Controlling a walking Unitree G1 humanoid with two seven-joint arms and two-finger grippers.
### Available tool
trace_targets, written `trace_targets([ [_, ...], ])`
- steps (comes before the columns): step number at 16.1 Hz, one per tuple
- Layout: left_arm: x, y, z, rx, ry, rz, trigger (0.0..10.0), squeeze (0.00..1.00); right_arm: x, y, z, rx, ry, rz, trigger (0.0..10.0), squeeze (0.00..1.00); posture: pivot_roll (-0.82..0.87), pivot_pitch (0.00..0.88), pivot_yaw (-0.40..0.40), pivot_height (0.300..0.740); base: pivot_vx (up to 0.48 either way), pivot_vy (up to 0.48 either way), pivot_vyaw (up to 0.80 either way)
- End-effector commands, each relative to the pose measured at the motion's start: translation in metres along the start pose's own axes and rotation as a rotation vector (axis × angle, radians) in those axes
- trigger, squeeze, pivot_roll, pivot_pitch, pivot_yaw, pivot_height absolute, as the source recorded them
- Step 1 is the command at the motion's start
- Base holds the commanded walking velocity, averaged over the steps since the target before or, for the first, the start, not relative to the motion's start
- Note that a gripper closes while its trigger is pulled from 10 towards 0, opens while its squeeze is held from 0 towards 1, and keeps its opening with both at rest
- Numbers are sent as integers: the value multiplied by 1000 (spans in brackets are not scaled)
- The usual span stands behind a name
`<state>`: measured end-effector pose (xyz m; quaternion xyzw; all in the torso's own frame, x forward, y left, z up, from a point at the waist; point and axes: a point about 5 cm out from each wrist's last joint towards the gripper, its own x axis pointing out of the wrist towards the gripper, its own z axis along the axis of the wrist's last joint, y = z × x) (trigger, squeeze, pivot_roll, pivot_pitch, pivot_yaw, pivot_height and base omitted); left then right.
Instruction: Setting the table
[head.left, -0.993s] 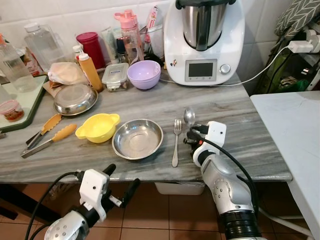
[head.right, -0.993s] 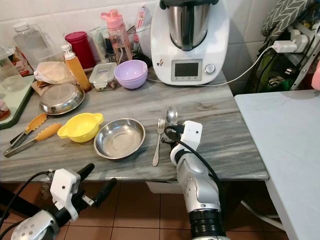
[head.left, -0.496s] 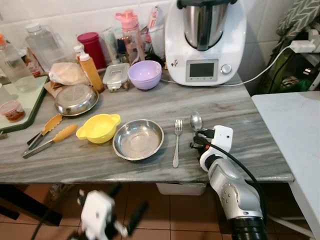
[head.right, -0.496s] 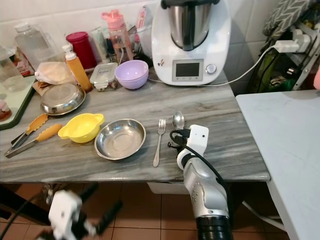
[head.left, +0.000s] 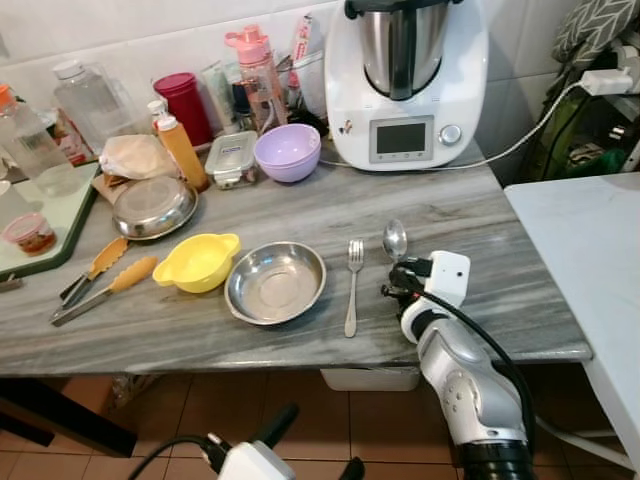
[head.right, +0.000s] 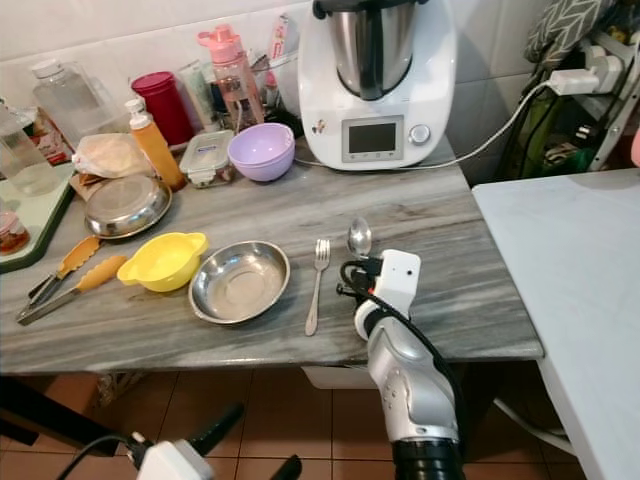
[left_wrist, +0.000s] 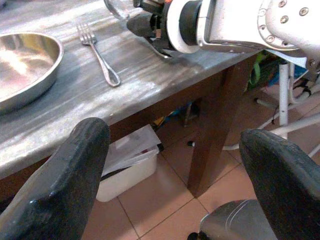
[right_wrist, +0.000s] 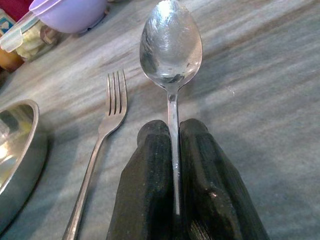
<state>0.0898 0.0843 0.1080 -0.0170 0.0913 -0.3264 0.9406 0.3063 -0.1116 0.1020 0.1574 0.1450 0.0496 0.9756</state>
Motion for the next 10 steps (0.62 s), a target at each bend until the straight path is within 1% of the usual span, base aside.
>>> trace_targets([
  [1,-1,-6,9,31,-15,13,10000,0,1,0,-18,27,90,-9,10000,0,-167,51,170,740,0,0,0],
  [2,1,-14,22,48,-63,74,10000,0,4,2,-18,19,94,-4,10000,0,-164,53,163,740,0,0,0],
  [3,3,-15,27,57,-88,122,10000,0,5,2,-18,13,93,-1,10000,0,-162,54,160,740,0,0,0],
  [4,8,-14,34,89,-127,204,10000,0,8,2,-16,9,93,1,10000,0,-160,55,155,740,0,0,0],
  [5,11,-13,38,103,-148,241,10000,0,9,1,-15,7,89,1,10000,0,-159,54,152,740,0,0,0],
  [7,19,-9,43,106,-185,304,10000,0,12,1,-12,-2,80,3,10000,0,-159,54,152,740,0,0,0],
  [8,44,35,35,155,-172,324,10000,0,13,1,-10,-9,77,5,10000,0,-166,48,140,740,0,0,0],
  [9,72,102,23,190,-120,341,10000,0,13,0,-9,-17,74,7,10000,0,-173,45,130,740,0,0,0],
  [10,82,158,31,180,-127,398,10000,0,14,0,-8,-23,73,8,10000,0,-173,45,130,740,0,0,0],
])
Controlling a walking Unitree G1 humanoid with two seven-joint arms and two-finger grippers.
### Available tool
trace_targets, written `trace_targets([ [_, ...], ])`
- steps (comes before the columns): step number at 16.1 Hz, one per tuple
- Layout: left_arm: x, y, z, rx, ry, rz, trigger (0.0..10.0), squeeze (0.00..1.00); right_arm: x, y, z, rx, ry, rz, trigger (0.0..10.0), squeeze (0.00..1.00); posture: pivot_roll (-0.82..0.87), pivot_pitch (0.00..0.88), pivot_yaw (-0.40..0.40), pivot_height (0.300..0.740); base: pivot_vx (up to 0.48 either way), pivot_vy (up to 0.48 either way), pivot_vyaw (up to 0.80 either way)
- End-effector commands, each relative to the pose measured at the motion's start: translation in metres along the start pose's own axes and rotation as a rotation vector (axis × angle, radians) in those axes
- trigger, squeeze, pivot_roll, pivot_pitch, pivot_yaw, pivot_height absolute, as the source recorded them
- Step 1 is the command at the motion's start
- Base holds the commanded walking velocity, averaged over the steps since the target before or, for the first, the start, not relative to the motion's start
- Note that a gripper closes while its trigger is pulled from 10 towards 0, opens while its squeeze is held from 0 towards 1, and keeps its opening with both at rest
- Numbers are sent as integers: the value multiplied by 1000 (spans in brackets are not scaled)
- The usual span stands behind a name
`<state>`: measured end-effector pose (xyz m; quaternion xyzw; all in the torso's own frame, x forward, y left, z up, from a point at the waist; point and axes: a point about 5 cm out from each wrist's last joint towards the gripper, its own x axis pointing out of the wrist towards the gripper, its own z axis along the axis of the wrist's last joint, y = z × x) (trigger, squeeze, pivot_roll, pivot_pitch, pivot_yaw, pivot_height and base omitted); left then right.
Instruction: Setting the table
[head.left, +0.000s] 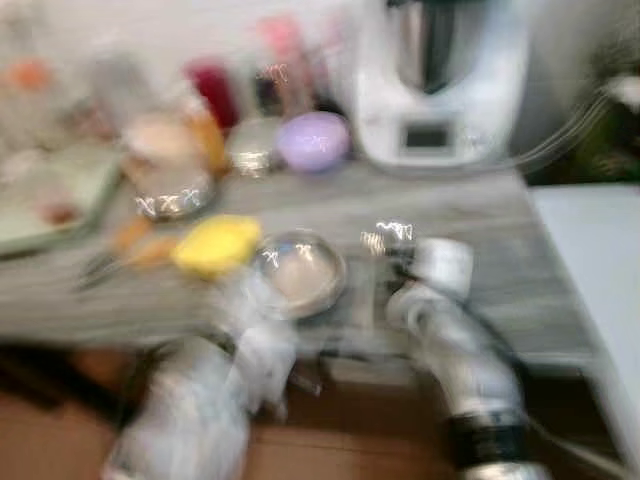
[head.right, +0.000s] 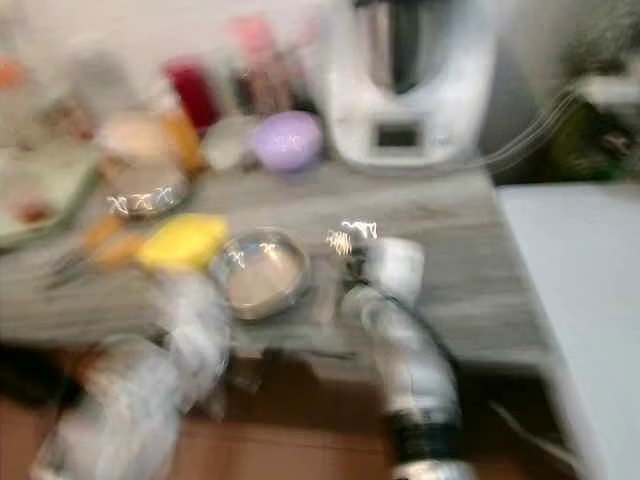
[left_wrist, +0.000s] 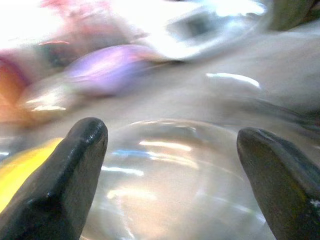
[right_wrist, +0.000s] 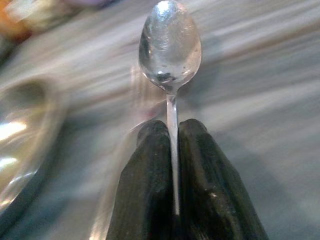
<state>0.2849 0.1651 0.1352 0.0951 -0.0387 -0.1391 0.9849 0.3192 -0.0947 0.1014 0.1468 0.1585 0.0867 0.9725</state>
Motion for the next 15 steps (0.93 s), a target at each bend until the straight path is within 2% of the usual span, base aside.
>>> trace_targets([
  [1,-12,16,-28,-65,79,34,10000,0,-2,-17,-6,-3,31,-54,10000,0,-178,47,121,740,0,0,0],
  [3,-16,14,-37,-19,99,-18,10000,0,-3,-20,-6,-16,28,-48,10000,0,-179,49,120,740,0,0,0],
  [6,-15,13,-36,5,98,-48,10000,0,-6,-23,-4,-33,14,-45,10000,0,-199,48,126,740,0,0,0],
  [7,-14,11,-36,1,97,-60,10000,0,-6,-24,-3,-32,11,-48,10000,0,-199,48,126,740,0,0,0],
  [9,-10,10,-41,-43,78,-162,10000,0,-8,-26,-6,-27,17,-57,10000,0,-203,47,126,740,0,0,0],
  [12,-17,6,-43,-82,68,-279,10000,0,-8,-22,-9,-17,28,-50,10000,0,-202,49,125,740,0,0,0],
  [15,-20,7,-45,-99,66,-346,10000,0,-6,-22,-8,-18,27,-51,10000,0,-199,49,124,740,0,0,0],
])
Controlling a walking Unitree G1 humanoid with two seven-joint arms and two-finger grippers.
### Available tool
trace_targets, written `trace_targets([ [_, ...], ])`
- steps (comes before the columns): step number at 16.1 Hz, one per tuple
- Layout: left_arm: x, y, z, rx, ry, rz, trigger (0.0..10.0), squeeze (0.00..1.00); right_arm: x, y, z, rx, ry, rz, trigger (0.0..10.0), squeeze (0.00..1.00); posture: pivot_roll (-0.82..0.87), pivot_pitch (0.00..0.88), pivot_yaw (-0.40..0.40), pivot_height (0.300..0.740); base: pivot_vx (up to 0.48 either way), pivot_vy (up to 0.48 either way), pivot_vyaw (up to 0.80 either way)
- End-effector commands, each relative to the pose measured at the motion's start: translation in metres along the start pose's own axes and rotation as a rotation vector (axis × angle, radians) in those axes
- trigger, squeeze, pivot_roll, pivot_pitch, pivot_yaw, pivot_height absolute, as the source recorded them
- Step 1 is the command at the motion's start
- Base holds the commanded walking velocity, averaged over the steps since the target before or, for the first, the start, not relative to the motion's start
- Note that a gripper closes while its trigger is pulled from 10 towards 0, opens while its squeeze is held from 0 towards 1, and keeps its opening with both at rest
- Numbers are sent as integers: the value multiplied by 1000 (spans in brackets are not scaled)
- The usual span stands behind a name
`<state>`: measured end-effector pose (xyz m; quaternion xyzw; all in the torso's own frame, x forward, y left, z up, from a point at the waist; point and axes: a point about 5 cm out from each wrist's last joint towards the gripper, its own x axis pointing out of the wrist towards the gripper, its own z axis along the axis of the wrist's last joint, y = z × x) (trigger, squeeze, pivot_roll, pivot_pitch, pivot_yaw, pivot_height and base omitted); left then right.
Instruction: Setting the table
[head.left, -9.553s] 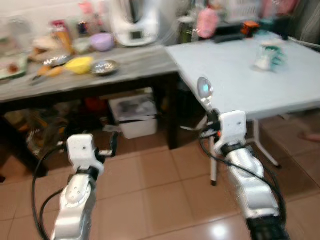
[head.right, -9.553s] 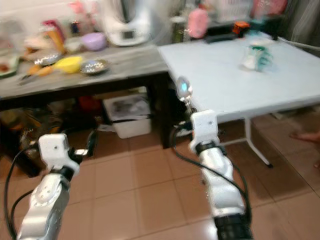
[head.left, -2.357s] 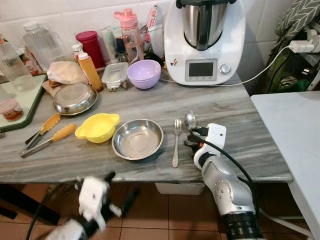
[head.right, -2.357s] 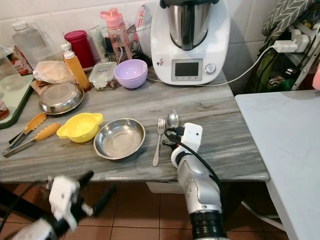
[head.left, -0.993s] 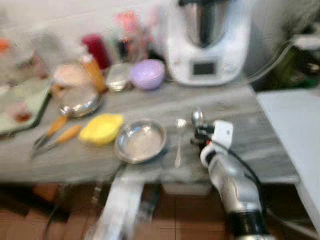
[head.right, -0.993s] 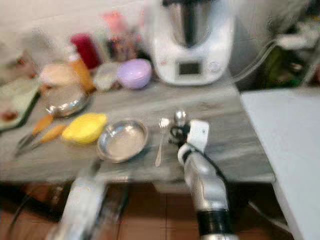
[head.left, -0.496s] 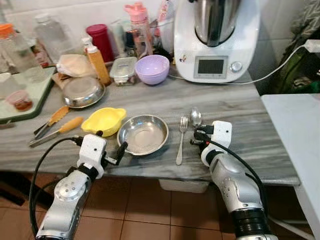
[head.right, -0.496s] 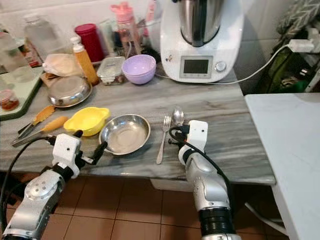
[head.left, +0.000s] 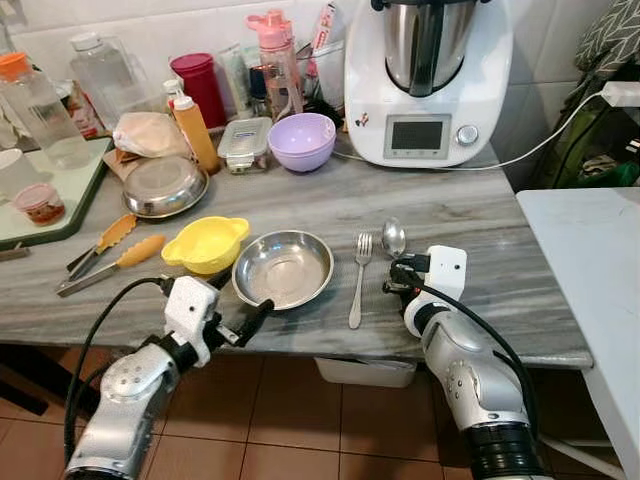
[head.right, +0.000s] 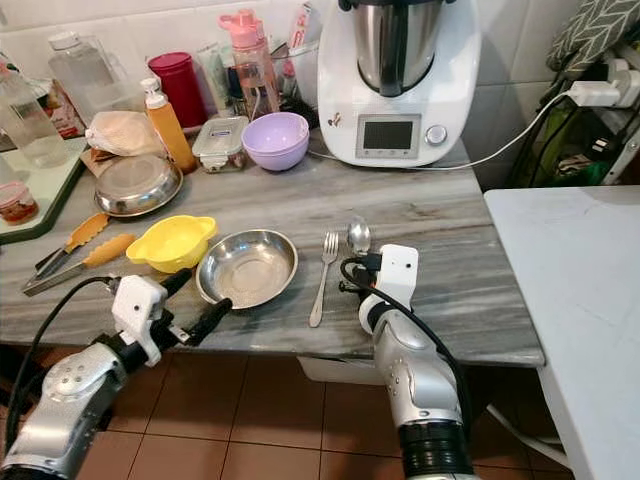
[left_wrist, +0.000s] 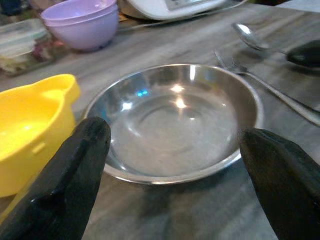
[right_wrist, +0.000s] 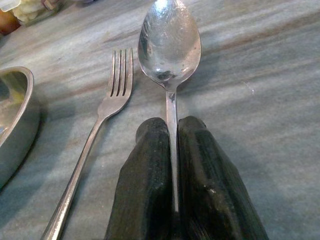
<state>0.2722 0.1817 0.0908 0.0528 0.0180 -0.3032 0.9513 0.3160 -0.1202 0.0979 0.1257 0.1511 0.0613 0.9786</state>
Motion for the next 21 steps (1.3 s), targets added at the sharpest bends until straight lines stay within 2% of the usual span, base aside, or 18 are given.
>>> trace_targets([
  [1,-2,1,1,-8,-6,-37,10000,0,2,3,-10,18,48,4,10000,0,-200,47,123,740,0,0,0],
  [3,-1,-3,8,-82,-39,-102,10000,0,3,1,-8,24,46,1,10000,0,-204,46,122,740,0,0,0],
  [4,-1,-4,11,-48,-47,-128,10000,0,3,0,-8,29,47,-1,10000,0,-204,46,122,740,0,0,0],
  [6,1,-5,15,-53,-54,-161,10000,0,4,1,-8,40,56,5,10000,0,-205,43,117,740,0,0,0],
  [9,1,-13,16,-65,-44,-232,10000,0,6,4,-8,69,65,12,10000,0,-209,40,117,740,0,0,0],
  [13,-1,-22,12,-59,-20,-273,10000,0,6,10,-8,89,70,27,10000,0,-215,45,125,740,0,0,0],
  [14,-1,-24,12,-58,-18,-279,10000,0,5,11,-9,93,74,32,10000,718,-213,45,124,740,0,0,0],
  [15,-1,-24,12,-57,-15,-287,10000,0,4,12,-12,89,84,37,10000,1000,-214,46,126,740,0,0,0],
  [21,1,-21,14,-56,-8,-273,10000,0,1,10,-16,73,90,37,10000,1000,-221,41,131,740,0,0,0],
])
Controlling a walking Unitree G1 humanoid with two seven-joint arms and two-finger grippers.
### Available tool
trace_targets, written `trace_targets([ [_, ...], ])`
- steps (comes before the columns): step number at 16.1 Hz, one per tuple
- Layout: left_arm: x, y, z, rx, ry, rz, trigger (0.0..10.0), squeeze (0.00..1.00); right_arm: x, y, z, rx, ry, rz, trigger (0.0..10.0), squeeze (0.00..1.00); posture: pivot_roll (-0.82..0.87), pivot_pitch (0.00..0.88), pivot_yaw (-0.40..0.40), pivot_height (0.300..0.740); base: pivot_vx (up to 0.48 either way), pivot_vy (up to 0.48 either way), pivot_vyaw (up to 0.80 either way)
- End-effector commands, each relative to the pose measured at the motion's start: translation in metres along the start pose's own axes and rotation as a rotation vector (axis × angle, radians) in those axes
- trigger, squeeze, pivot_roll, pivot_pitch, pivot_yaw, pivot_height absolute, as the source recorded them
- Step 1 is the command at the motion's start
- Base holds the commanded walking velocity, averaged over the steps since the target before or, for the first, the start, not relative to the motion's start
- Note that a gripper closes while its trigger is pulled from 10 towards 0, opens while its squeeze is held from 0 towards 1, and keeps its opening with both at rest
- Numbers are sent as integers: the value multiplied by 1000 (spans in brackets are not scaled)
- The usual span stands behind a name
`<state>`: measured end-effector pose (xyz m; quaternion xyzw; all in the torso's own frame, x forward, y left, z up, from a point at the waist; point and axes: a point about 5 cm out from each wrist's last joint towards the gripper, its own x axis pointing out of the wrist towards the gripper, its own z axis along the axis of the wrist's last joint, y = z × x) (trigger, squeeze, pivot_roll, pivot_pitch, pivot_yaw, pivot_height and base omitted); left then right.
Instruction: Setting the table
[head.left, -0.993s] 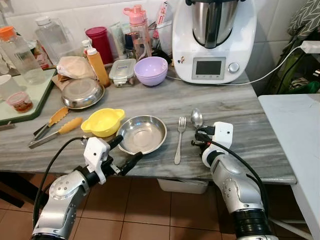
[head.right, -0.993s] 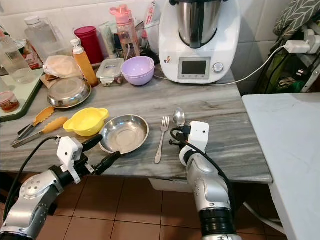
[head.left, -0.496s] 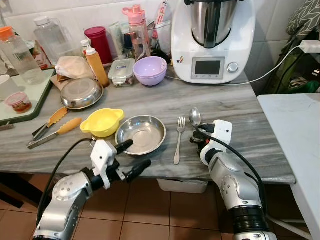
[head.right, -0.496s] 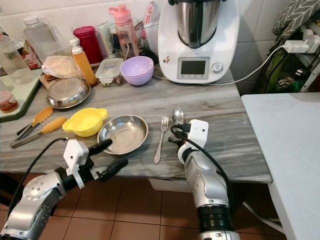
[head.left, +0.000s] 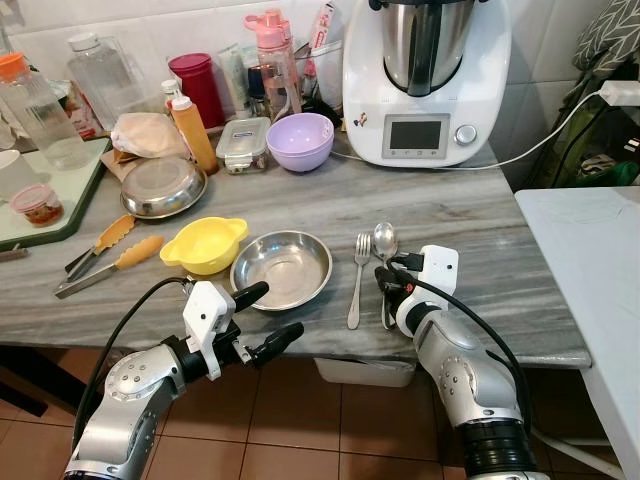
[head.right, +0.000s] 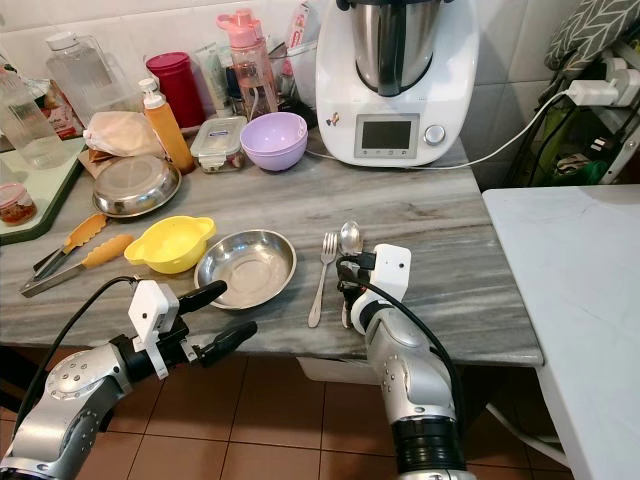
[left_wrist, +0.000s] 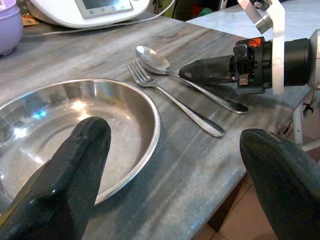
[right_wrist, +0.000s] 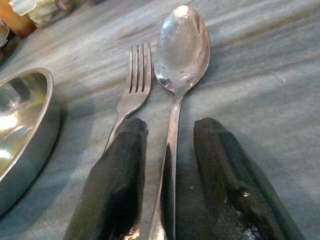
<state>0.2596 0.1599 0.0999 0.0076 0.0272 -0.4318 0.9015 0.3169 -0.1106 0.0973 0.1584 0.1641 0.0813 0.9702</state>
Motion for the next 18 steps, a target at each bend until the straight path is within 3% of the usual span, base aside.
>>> trace_targets([
  [1,-1,2,3,22,18,4,10000,0,-1,0,-13,9,56,-11,10000,1000,-221,41,131,740,0,0,0],
  [4,0,4,4,28,15,8,10000,0,-3,0,-5,-46,9,-1,10000,1000,-219,39,129,740,0,0,0],
  [6,1,3,8,34,1,18,10000,0,-7,1,10,-182,-86,21,10000,1000,-218,35,129,740,0,0,0],
  [12,-2,-1,9,26,-15,34,10000,0,-19,8,37,-446,-314,60,10000,1000,-212,29,124,740,0,0,0],
  [14,-5,-1,7,26,-7,48,10000,0,-27,8,55,-598,-460,1,10000,1000,-209,25,123,740,0,0,0],
  [18,-8,-1,8,20,-20,88,10000,0,-34,-12,60,-643,-499,-75,10000,1000,-202,16,123,740,0,0,0],
])
